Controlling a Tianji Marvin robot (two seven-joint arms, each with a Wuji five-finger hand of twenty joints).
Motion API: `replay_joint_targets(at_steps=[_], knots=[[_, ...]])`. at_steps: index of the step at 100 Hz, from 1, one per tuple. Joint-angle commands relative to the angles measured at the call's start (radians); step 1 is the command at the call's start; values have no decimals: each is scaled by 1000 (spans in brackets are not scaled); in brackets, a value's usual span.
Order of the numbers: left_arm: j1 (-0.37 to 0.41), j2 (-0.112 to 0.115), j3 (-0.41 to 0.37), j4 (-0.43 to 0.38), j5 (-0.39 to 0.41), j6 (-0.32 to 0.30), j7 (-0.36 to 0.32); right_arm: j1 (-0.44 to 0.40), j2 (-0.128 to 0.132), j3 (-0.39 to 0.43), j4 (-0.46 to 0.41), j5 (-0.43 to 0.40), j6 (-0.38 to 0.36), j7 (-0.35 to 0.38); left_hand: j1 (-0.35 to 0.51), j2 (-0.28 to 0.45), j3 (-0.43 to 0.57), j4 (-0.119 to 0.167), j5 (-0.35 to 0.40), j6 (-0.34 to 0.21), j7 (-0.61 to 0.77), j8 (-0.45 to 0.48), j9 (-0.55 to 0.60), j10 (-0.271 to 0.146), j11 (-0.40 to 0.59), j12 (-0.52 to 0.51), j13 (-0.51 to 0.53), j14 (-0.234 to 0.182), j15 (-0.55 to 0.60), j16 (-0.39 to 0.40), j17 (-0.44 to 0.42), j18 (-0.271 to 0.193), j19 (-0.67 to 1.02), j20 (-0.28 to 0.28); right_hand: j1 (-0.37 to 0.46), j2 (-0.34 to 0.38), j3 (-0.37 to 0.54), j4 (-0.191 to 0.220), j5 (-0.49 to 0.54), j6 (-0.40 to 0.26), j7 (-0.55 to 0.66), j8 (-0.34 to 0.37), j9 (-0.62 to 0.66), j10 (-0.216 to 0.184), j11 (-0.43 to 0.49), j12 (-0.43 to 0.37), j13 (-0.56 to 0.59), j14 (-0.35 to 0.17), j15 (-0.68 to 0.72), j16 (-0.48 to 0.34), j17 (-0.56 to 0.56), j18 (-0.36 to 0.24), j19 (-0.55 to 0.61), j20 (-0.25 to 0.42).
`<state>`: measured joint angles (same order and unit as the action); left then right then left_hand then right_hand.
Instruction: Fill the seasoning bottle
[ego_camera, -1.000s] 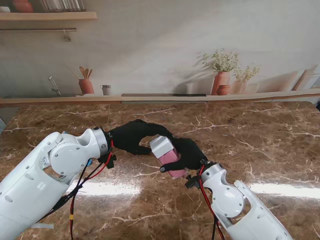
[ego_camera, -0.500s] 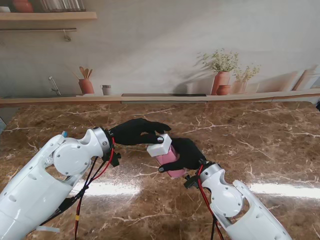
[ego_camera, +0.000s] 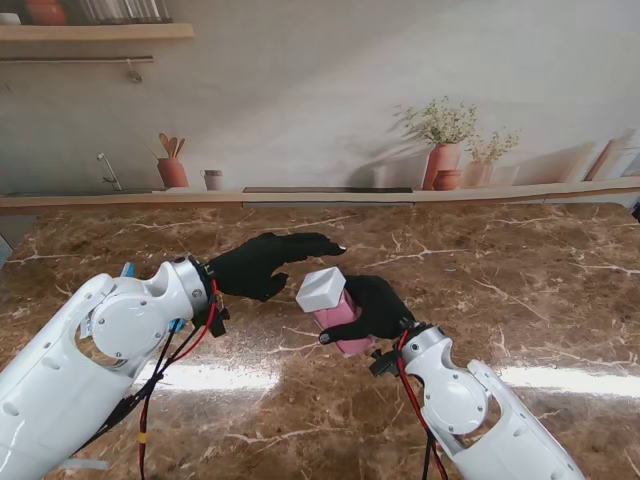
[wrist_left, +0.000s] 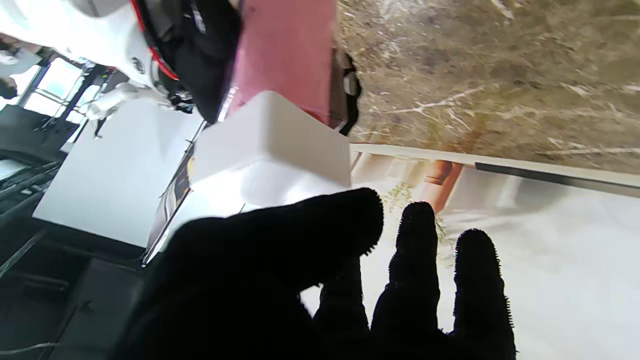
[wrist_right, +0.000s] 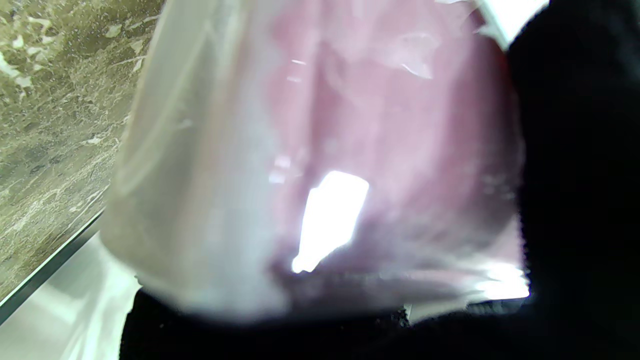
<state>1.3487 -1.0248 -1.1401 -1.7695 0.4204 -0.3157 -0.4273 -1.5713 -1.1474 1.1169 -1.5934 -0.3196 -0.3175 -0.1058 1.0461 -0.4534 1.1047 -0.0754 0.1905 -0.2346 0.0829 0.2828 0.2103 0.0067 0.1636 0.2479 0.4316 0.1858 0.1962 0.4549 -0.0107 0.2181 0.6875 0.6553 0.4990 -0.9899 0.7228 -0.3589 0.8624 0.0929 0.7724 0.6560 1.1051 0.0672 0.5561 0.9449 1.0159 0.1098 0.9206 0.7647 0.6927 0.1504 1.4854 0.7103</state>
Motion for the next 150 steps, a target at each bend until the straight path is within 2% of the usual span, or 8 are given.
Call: replay_joint_targets(at_steps=[1,42,63,86,110,115,128,150], knots=[[0,8,9,-6,18,1,-27,0,-4,-3,-4,9,4,12,7,24,-37,-25,-47,-25,-31,18,-50,15,-47,-12,-20,8,15,21,-2,-1,-6,32,245,320,432,102,118,-396,152,51,57,-141,98,36,97,-104,139,46,11,-30,38,23],[-11,9,29,1,77,-30,-13,14,-6,-17,1,12,4,10,-158,91,-205,-49,153,23,349,224,82,-77,101,104,81,-60,71,105,26,-21,59,71,247,323,428,100,120,-395,147,48,58,-143,98,35,99,-103,140,46,14,-31,38,24],[-11,0,39,6,96,-4,20,16,-6,-19,1,13,4,10,-195,347,-1043,-11,304,165,489,260,216,-100,129,118,113,-69,81,131,37,-14,97,61,247,322,428,101,120,-394,146,47,59,-143,97,36,99,-103,140,46,14,-31,37,24],[-17,-7,51,27,19,19,29,17,-7,-23,3,14,2,7,-597,543,-1157,12,448,294,406,151,338,31,115,123,155,-16,113,148,100,-67,161,38,247,321,429,102,121,-394,146,46,59,-143,96,35,98,-104,140,46,14,-32,37,25],[-4,-5,-5,26,-43,10,7,7,-6,-12,-5,13,4,9,-410,588,-1101,79,151,227,22,-80,200,52,-8,29,57,1,28,61,50,-15,85,-48,246,319,431,102,122,-393,147,45,61,-143,97,35,99,-103,139,46,14,-32,37,25],[1,-4,-18,23,-58,11,0,5,-5,-9,-8,13,4,11,-468,454,-657,233,122,176,-16,-64,174,39,-27,22,37,2,14,51,35,3,52,-30,246,319,432,102,122,-393,147,45,61,-143,97,35,99,-103,139,46,14,-32,37,25],[28,-11,-36,-5,-14,38,35,3,-4,-5,-11,14,5,15,-235,-28,133,-41,6,31,-52,-29,77,-29,-12,37,16,-25,12,60,15,15,35,2,247,320,432,102,124,-393,148,45,62,-143,97,36,100,-102,140,46,15,-29,37,25],[25,-11,-14,14,52,-76,85,6,-4,-8,-12,20,9,21,99,6,65,13,41,-64,-14,80,-58,-14,-53,46,-79,-41,4,55,-15,-10,-2,20,249,323,432,101,125,-392,147,46,62,-141,98,36,101,-102,141,46,16,-29,37,26]])
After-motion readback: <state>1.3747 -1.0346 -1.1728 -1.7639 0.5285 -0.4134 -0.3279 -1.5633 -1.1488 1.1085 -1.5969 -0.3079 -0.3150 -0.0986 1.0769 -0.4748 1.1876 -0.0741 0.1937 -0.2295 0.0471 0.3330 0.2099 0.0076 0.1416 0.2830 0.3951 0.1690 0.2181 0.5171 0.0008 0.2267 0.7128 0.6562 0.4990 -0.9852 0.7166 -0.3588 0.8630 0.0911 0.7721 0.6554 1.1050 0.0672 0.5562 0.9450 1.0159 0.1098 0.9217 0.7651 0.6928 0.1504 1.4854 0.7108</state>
